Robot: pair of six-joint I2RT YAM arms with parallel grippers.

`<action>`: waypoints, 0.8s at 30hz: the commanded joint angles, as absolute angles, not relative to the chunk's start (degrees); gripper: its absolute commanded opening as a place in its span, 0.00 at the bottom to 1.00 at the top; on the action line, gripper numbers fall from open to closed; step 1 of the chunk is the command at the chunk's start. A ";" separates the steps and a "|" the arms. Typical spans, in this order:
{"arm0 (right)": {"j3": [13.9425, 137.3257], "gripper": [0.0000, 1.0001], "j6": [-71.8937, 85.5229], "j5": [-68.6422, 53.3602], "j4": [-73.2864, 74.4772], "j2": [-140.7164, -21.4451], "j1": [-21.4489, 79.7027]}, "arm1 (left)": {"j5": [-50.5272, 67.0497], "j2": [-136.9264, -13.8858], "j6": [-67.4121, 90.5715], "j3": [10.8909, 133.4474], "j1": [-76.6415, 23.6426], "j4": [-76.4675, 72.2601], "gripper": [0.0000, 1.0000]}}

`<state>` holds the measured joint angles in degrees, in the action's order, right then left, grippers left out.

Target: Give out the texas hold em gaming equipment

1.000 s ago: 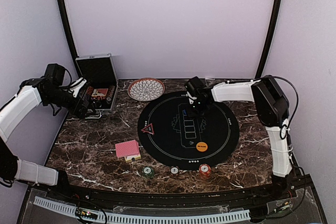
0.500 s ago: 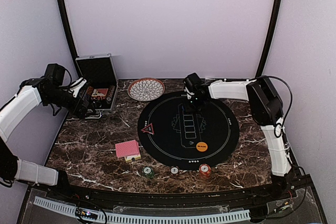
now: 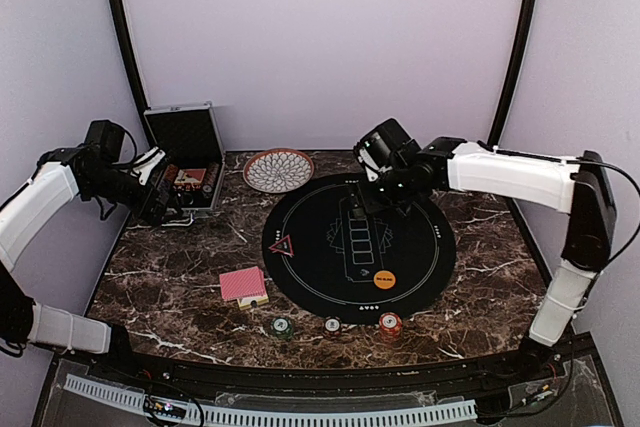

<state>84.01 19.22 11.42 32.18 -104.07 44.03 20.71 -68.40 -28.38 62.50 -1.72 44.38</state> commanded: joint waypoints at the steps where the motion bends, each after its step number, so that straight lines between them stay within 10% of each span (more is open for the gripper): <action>1: 77.84 0.87 20.88 12.96 41.24 -96.05 50.46 | 21.36 -68.41 -29.36 64.36 -2.24 46.20 0.99; 24: 65.08 0.96 28.21 5.99 49.02 -89.26 67.98 | 21.54 -67.51 -29.31 63.98 -2.85 47.70 0.99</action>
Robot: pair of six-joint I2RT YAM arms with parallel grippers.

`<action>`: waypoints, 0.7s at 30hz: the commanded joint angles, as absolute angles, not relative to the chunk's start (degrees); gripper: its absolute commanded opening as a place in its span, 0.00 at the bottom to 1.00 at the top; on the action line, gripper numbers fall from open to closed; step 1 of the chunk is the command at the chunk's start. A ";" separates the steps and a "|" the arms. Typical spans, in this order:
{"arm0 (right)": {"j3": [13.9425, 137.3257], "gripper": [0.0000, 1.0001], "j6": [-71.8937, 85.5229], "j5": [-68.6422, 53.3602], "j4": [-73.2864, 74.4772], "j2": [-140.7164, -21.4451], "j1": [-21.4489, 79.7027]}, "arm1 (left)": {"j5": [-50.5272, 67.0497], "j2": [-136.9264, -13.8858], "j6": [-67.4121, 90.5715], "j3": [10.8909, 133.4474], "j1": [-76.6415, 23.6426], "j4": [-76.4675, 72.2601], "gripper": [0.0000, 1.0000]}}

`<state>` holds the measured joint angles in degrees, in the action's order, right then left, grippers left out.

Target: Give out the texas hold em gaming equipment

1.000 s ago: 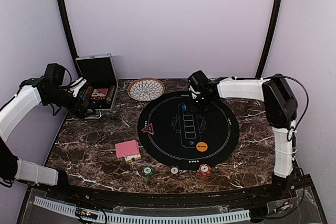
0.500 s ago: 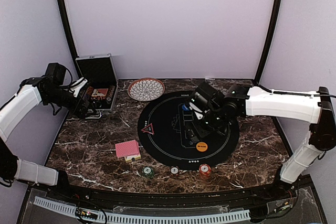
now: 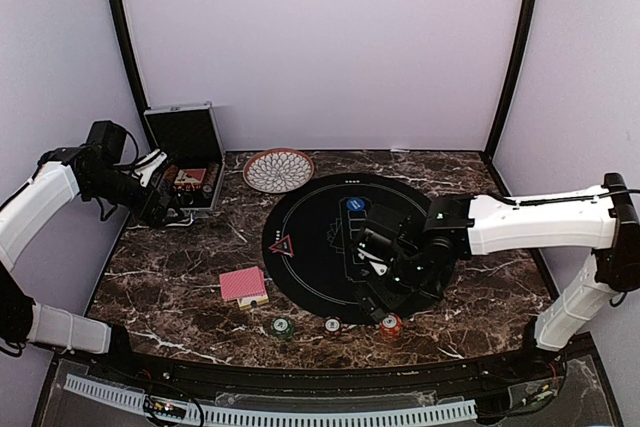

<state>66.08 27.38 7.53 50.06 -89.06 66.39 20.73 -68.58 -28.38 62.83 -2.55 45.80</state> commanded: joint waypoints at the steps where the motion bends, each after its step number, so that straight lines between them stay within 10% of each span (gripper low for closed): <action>1: 64.78 0.96 28.30 5.85 48.93 -89.44 68.28 | 21.56 -67.50 -29.30 63.98 -2.82 47.72 0.99; 21: 58.90 0.88 30.25 6.32 46.31 -90.03 70.32 | 21.85 -67.95 -29.27 65.07 -3.23 48.08 0.99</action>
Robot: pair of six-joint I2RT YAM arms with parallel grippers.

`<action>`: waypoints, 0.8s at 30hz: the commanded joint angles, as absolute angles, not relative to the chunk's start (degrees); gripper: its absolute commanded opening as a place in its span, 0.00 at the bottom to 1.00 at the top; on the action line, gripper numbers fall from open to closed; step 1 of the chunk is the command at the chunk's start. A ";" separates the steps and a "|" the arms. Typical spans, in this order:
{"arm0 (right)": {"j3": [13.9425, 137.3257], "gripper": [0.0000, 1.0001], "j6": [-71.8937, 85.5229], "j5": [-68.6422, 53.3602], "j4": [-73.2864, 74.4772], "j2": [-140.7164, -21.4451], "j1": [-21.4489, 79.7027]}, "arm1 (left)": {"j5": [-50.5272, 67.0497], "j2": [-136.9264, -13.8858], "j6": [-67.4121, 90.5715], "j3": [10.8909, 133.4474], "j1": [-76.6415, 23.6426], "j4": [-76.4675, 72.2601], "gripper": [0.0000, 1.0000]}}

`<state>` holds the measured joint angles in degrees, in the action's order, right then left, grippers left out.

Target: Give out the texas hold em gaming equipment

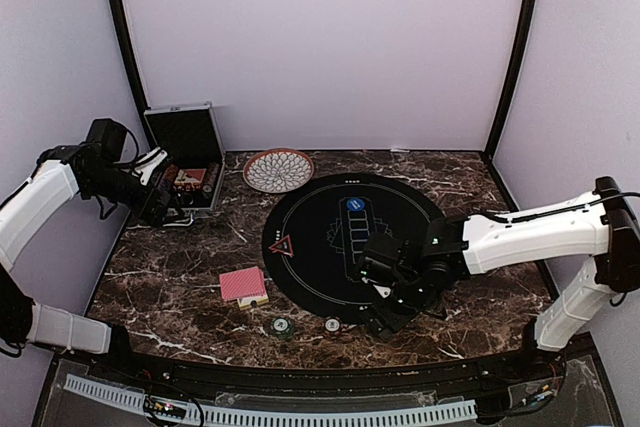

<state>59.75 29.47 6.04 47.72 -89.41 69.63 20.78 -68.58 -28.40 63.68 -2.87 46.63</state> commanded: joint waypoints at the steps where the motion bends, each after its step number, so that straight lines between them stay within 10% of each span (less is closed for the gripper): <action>1: 58.89 0.87 30.31 6.40 46.20 -90.12 70.25 | 21.77 -67.92 -29.27 65.05 -3.18 48.03 0.99; 24: 57.71 0.73 30.53 8.12 45.44 -90.85 70.31 | 21.65 -68.53 -29.18 65.47 -3.28 47.86 0.99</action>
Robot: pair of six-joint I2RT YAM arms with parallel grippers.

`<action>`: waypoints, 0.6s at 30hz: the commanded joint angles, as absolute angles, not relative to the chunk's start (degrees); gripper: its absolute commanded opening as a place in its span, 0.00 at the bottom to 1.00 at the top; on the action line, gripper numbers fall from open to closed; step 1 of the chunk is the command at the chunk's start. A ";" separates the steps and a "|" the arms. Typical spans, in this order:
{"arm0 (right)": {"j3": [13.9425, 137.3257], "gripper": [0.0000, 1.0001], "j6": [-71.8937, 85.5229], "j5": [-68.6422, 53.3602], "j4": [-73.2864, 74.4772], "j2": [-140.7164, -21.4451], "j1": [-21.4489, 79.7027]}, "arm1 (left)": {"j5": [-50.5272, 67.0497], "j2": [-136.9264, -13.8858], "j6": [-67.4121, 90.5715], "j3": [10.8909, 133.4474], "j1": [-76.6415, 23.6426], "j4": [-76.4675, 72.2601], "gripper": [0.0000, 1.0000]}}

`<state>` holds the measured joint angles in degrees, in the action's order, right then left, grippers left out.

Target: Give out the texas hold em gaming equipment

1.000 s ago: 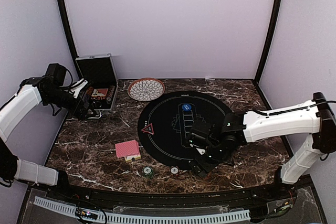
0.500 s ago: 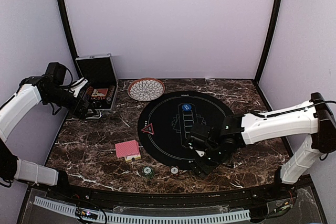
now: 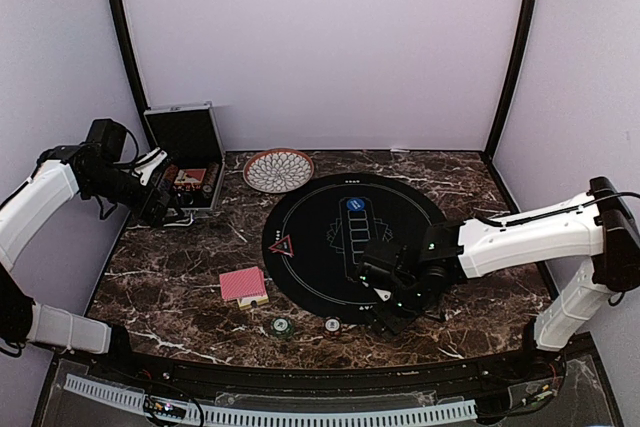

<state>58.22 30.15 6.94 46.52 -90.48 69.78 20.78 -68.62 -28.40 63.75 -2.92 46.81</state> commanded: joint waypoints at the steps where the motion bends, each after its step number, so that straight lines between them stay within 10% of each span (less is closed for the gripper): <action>1: 57.72 0.71 30.51 8.09 45.36 -90.80 70.29 | 21.64 -68.54 -29.18 65.52 -3.31 47.89 0.99; 18: 57.31 0.46 30.62 7.73 44.76 -90.17 70.19 | 21.34 -68.45 -29.26 65.74 -3.35 48.07 0.99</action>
<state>57.47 30.57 7.29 45.41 -90.48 69.78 20.75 -68.69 -28.40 63.83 -3.18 46.83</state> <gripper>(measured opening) 0.495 0.988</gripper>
